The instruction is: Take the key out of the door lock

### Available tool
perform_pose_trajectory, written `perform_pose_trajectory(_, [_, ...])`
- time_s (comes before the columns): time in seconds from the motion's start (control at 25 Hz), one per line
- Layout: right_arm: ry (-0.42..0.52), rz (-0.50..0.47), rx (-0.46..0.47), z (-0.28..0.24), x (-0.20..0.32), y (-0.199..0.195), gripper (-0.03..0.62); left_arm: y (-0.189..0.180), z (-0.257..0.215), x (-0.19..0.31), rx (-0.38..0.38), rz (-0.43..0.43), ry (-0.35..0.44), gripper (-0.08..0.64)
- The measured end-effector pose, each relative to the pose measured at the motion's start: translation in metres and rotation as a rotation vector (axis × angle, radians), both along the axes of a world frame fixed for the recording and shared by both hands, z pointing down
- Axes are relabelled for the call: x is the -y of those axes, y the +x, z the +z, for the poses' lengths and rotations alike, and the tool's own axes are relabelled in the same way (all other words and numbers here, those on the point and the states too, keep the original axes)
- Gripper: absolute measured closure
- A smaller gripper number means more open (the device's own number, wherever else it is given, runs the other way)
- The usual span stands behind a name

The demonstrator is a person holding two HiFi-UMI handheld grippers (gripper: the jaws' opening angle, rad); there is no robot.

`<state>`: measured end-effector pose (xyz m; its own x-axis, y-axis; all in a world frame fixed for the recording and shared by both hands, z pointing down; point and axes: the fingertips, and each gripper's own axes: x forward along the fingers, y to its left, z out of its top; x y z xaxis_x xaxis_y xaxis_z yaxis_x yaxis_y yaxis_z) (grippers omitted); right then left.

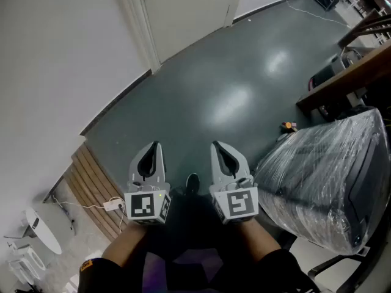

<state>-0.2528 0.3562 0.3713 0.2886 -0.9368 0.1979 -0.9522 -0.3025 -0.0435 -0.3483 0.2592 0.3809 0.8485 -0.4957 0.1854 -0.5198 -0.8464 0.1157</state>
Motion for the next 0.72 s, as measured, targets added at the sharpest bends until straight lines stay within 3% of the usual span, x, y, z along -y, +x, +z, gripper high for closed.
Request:
perform_pose_trajectory(0.4, [-0.065, 0.036, 0.026, 0.01, -0.002, 0.003, 0.601, -0.006, -0.002, 0.0, -0.001, -0.003, 0.003, 0.541])
perform_pose_trajectory(0.72, [-0.014, 0.025, 0.034, 0.004, -0.007, 0.008, 0.6, -0.007, -0.007, -0.001, 0.012, -0.04, 0.038, 0.541])
